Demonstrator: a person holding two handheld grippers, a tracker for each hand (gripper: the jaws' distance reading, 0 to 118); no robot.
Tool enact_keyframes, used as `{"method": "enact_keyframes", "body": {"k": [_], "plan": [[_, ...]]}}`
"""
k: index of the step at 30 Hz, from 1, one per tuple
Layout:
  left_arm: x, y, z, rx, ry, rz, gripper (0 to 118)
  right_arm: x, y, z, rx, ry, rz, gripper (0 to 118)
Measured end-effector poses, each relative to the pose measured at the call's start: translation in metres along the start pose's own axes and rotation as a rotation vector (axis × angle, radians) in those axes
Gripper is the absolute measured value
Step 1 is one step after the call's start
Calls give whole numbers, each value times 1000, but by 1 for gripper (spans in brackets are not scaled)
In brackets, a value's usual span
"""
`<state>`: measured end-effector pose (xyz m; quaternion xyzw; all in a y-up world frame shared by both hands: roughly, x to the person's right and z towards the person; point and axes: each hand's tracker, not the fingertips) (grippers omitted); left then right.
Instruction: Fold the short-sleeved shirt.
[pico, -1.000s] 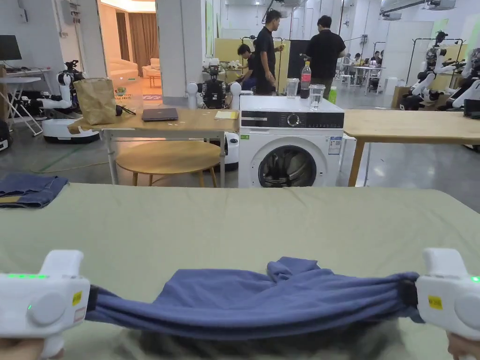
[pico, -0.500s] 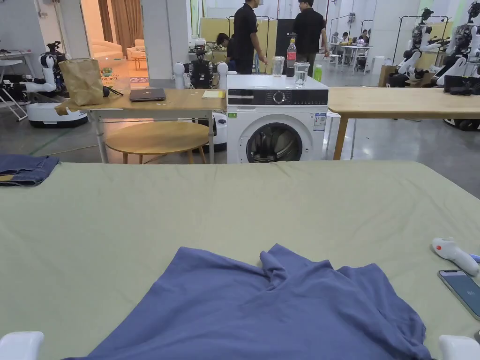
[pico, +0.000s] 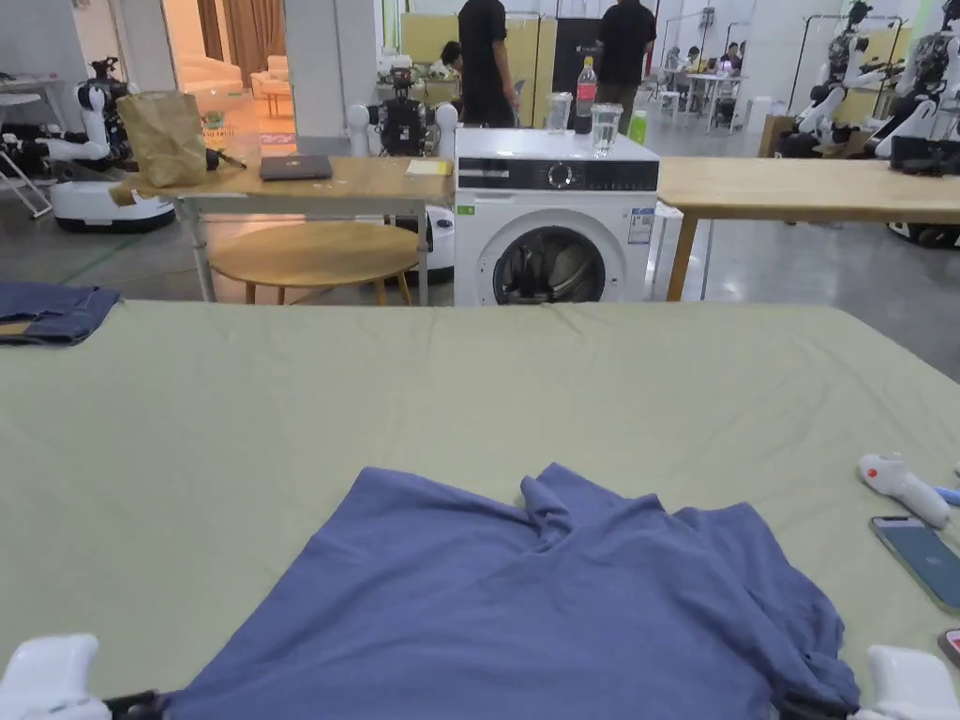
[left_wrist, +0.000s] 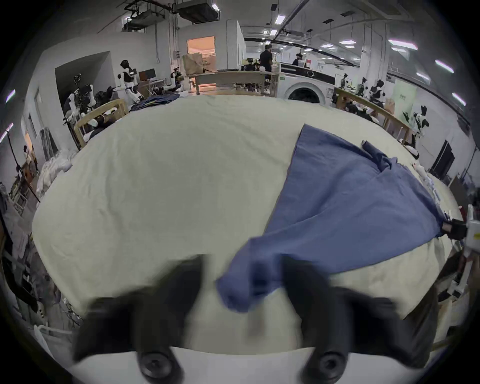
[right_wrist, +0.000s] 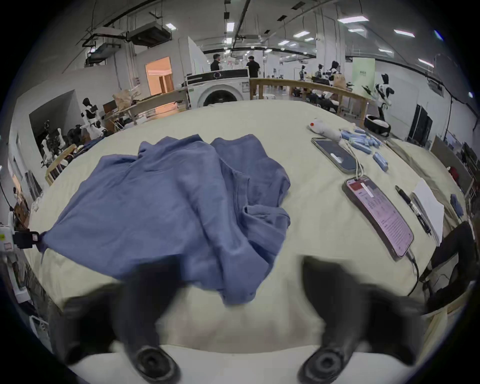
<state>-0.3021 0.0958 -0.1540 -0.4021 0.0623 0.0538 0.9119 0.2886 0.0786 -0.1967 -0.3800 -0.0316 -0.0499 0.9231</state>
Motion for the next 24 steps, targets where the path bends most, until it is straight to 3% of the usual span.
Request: {"method": "enact_keyframes", "body": {"k": [6,7,8,9,10,11,19,20,22,23,24], "plan": [[-4,6,23,75,46,29,112,-3,0,18,73,10,10,118],[-4,7,27,91,47,34,100,-4,1,20,75,9,15,118],[-5,8,32,107,47,42,77,-7,2,24,95,12,25,115],[-6,8,35,116,55,52,31,-10,3,28,128,13,28,92],[-7,9,35,112,58,51,1,-12,4,30,145,13,41,53],[-8,8,36,118,60,57,0,-15,4,30,160,-12,55,3],[-11,14,31,63,-18,45,0,-14,14,30,177,31,80,0],[-11,16,27,57,-15,41,11,-12,17,29,177,29,87,0],[-11,22,13,-19,-18,0,94,-21,15,28,175,31,90,0],[-10,23,3,-49,-16,-12,115,-19,17,26,172,35,86,0],[-7,22,-7,-77,-9,-27,115,-16,19,23,169,35,84,0]]}}
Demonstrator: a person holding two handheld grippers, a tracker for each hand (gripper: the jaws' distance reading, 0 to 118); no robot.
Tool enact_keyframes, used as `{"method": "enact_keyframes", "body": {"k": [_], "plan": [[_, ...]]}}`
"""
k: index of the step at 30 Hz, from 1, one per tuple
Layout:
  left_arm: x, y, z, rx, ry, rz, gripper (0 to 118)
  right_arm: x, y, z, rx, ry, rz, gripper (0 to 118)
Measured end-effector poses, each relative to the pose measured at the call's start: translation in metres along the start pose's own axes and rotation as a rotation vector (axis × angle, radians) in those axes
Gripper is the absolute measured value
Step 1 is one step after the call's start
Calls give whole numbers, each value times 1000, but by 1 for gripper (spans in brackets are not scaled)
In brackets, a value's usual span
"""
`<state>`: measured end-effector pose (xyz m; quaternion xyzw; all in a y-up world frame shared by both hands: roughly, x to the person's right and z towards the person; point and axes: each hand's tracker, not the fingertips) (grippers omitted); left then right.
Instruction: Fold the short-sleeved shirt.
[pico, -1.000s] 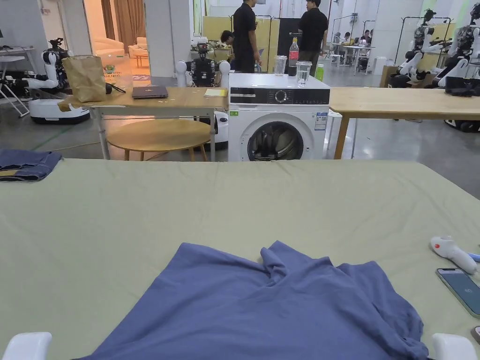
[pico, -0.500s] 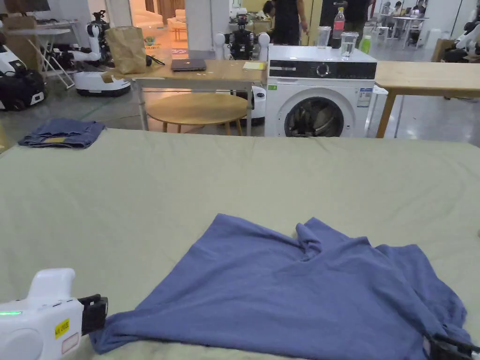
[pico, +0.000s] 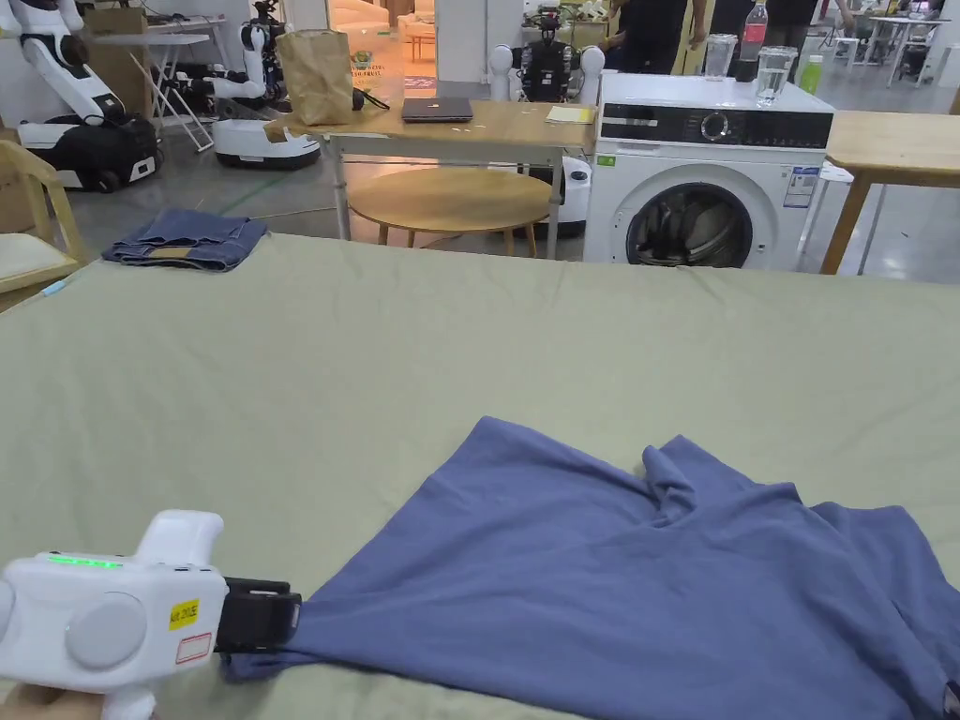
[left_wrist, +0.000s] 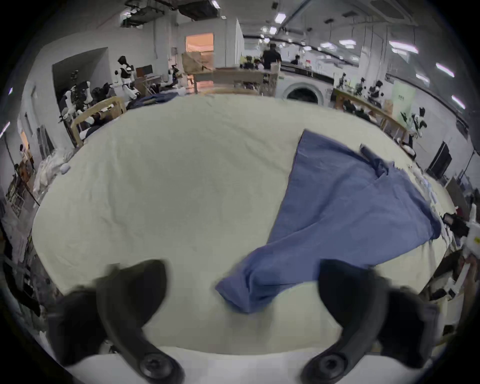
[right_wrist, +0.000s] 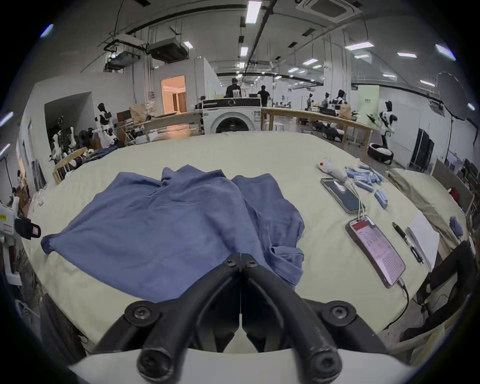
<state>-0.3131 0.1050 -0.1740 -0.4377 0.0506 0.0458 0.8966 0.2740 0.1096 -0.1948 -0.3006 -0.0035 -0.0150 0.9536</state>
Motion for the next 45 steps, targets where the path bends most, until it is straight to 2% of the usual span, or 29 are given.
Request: {"method": "enact_keyframes", "body": {"k": [2,4,5,6,7,8,9,10,11,12,14,20,25,26,27,29,30,32,34,35,36,38,40,41,43,45], "plan": [[5,3,-15,-13,34,-21,110,-5,-2,-3,-7,-5,0,0],[8,4,-33,-56,51,-45,97,1,0,-6,-11,-9,-11,0],[10,4,-43,-78,67,-62,81,-3,-2,-7,-14,-10,-16,0],[12,3,-47,-92,79,-70,60,-1,-1,-8,-17,-11,-20,0],[14,3,-50,-97,61,-63,53,1,0,-10,-21,-13,-21,0],[17,2,-48,-110,-3,-54,53,4,2,-12,-22,-17,-20,0],[21,4,-42,-99,35,-70,49,1,2,-11,-23,-20,-16,0],[24,6,-37,-97,19,-93,38,2,5,-13,-25,-21,-14,0],[29,7,-35,-84,-21,-97,8,3,10,-16,-28,-19,-15,0],[32,8,-34,-71,-20,-94,0,4,15,-19,-27,-15,-16,0],[40,10,-35,-77,41,-177,0,0,27,-24,-24,-5,-14,0],[36,15,-40,-66,15,-117,0,-24,83,-76,-39,41,111,0],[35,16,-43,-69,-4,-127,0,-49,134,-149,-89,98,151,0],[36,16,-43,-70,-6,-124,0,-55,143,-165,-91,104,161,7],[35,17,-43,-70,-12,-119,0,-61,152,-183,-104,100,170,29],[33,19,-45,-73,-20,-103,0,-72,164,-215,-195,118,204,96],[32,20,-46,-72,-24,-99,0,-78,167,-232,-258,96,218,118],[31,20,-47,-72,-30,-92,0,-86,166,-258,-290,88,264,118],[32,21,-49,-70,-30,-90,0,-92,165,-280,-352,35,286,118],[32,21,-50,-71,-29,-89,0,-95,163,-290,-394,32,303,115],[32,21,-52,-75,-30,-90,0,-97,157,-295,-404,25,335,105],[33,22,-57,-82,-28,-92,0,-102,150,-300,-396,4,418,101],[34,22,-58,-89,-28,-91,0,-108,151,-293,-379,35,408,96],[34,22,-58,-89,-26,-93,0,-107,152,-283,-380,100,398,82],[35,23,-58,-92,-27,-91,0,-116,155,-268,-358,116,406,5],[34,24,-56,-92,-28,-87,0,-116,156,-247,-292,105,478,2]]}}
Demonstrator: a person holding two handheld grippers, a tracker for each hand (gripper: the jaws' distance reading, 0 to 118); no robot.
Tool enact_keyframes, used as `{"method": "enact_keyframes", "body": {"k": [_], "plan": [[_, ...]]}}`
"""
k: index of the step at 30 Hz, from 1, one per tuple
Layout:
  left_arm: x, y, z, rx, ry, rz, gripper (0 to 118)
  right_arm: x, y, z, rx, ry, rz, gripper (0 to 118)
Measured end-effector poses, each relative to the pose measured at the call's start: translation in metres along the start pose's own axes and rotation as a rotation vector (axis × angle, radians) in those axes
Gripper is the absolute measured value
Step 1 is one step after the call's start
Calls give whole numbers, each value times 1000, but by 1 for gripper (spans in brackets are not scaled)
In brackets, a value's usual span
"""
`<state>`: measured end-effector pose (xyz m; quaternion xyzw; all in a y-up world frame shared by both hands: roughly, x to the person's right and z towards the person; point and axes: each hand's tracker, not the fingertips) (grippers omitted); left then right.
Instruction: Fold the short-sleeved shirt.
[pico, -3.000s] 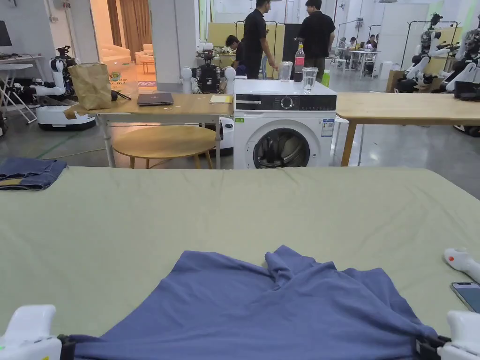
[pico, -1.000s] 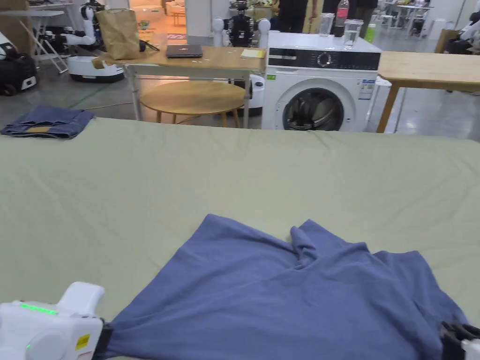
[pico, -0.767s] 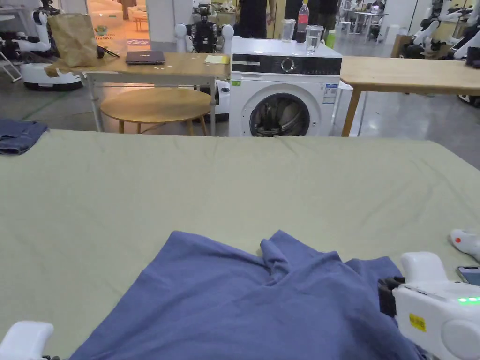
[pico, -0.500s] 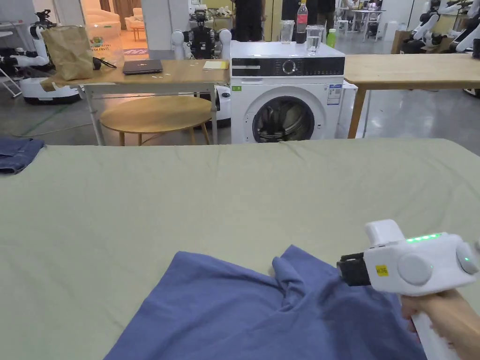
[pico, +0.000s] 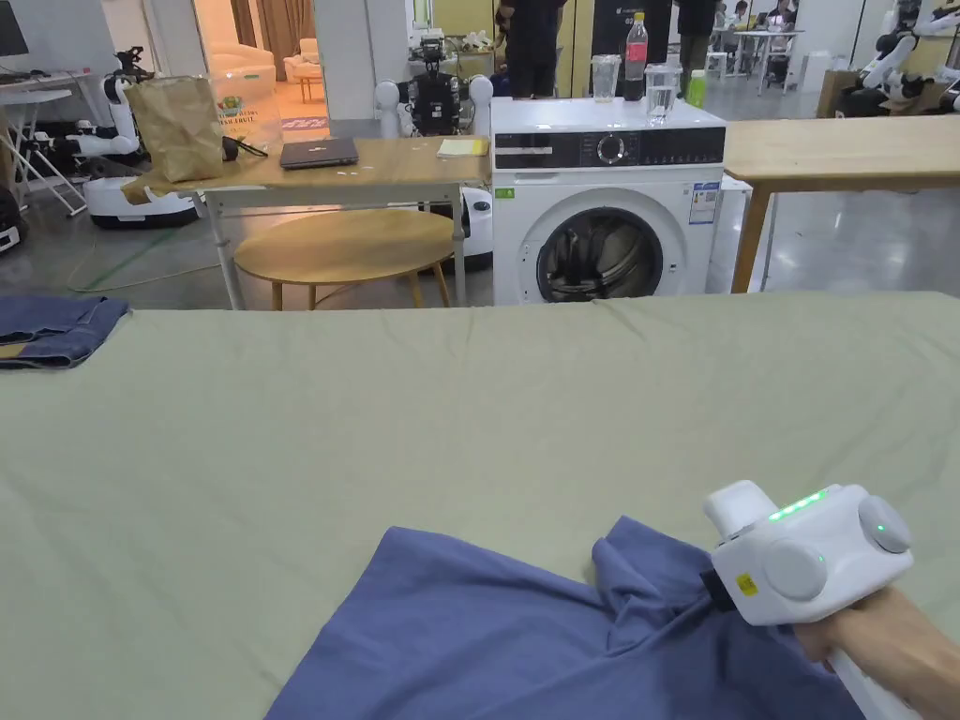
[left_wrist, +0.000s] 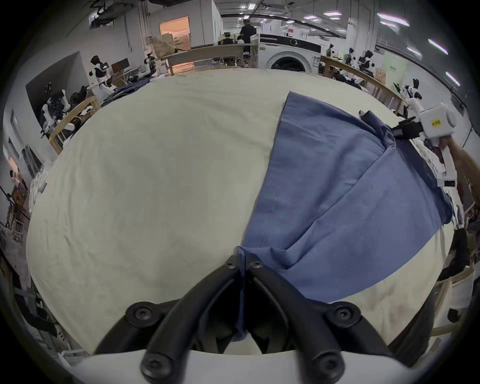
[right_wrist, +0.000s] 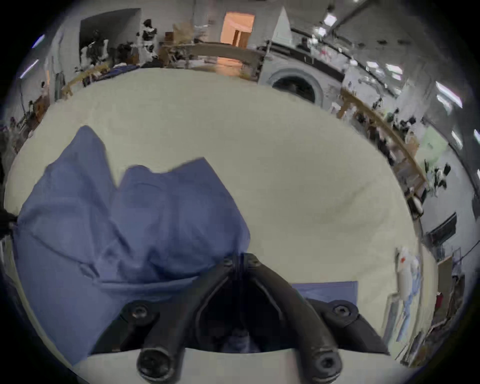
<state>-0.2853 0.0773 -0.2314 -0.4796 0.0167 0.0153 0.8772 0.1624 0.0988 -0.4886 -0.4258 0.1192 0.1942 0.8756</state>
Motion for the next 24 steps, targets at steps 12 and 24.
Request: {"method": "enact_keyframes", "body": {"k": [12,24], "plan": [[0,65,93,255,-72,98,0,66,-22,196,327,-30,-211,2],[50,216,233,564,18,-23,0,124,5,380,609,-192,-287,2]]}}
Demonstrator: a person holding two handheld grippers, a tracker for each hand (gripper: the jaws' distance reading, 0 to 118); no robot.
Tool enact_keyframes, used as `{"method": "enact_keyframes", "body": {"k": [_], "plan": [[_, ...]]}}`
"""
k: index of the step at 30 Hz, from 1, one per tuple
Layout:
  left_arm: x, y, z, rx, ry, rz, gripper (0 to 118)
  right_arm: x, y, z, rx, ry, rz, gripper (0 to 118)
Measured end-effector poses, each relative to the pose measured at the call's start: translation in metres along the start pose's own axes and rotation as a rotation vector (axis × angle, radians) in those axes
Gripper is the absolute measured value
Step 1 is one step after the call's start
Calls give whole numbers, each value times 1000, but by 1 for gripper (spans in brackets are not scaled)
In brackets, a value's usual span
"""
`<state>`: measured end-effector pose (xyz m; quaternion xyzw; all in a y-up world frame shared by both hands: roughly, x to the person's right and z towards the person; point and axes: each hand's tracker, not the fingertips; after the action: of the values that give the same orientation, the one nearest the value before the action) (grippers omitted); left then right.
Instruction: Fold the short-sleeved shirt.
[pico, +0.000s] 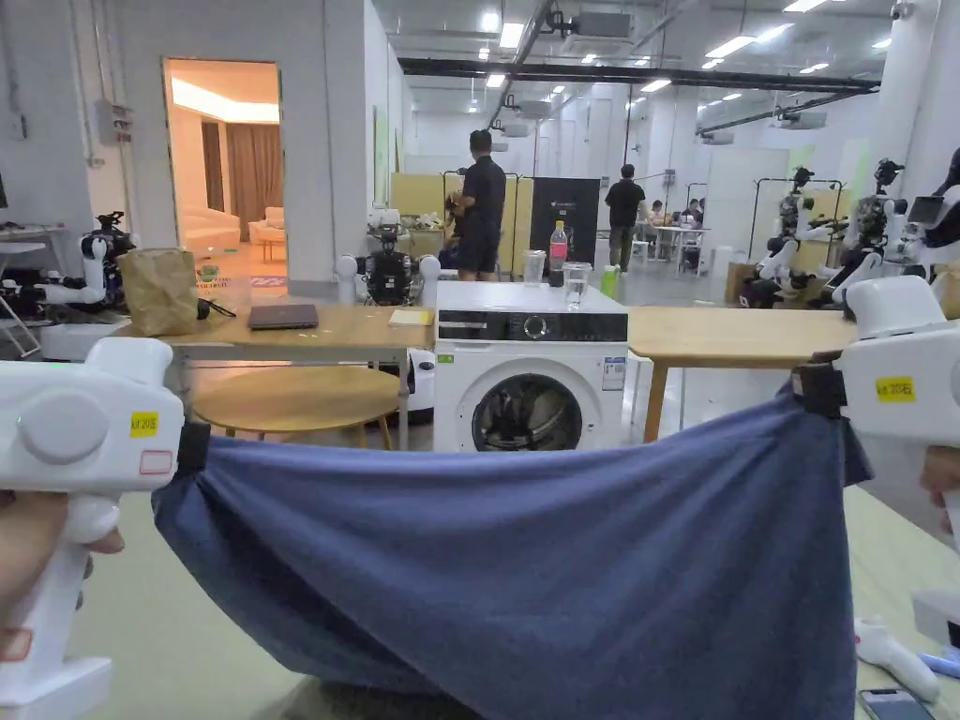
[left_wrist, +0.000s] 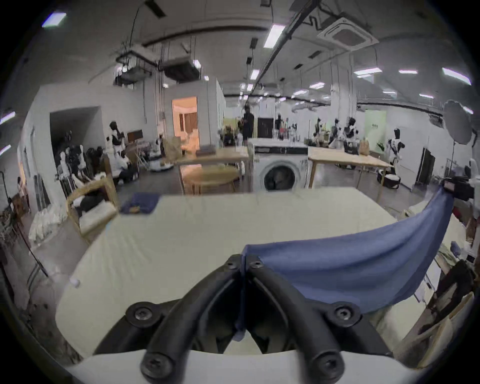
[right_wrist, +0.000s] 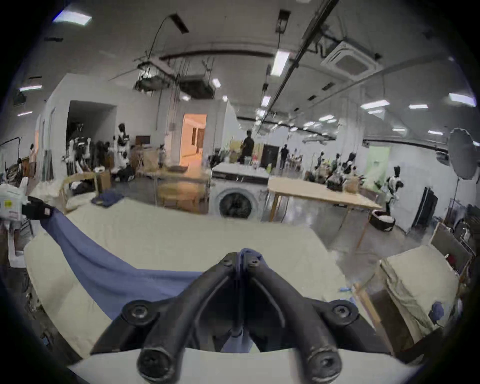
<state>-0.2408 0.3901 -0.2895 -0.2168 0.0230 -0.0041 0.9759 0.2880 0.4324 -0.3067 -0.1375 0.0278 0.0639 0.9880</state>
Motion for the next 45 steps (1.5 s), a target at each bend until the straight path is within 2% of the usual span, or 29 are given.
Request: {"method": "enact_keyframes", "body": {"k": [6,11,16,20,31,32,36,37,39,45], "plan": [[8,68,8,62,47,-23,0,8,50,13,66,-49,-21,2],[8,100,-6,72,88,-31,0,1,77,-5,89,-68,-23,2],[6,121,-32,47,136,-56,0,-9,98,-42,94,-73,-29,2],[3,144,-54,39,168,-59,0,-9,124,-81,101,-73,-70,2],[2,219,-114,84,237,-60,0,-17,194,-166,122,-103,-60,2],[1,194,-89,86,239,-60,0,-19,199,-172,125,-103,-51,2],[-7,207,-119,86,259,-67,0,-25,216,-200,132,-120,-12,2],[-17,241,-176,87,259,-61,0,-26,219,-206,136,-123,-11,2],[-27,250,-204,83,264,-57,0,-29,222,-217,139,-128,-14,2],[-7,217,-231,50,292,-96,0,-43,202,-262,107,-157,6,2]]}}
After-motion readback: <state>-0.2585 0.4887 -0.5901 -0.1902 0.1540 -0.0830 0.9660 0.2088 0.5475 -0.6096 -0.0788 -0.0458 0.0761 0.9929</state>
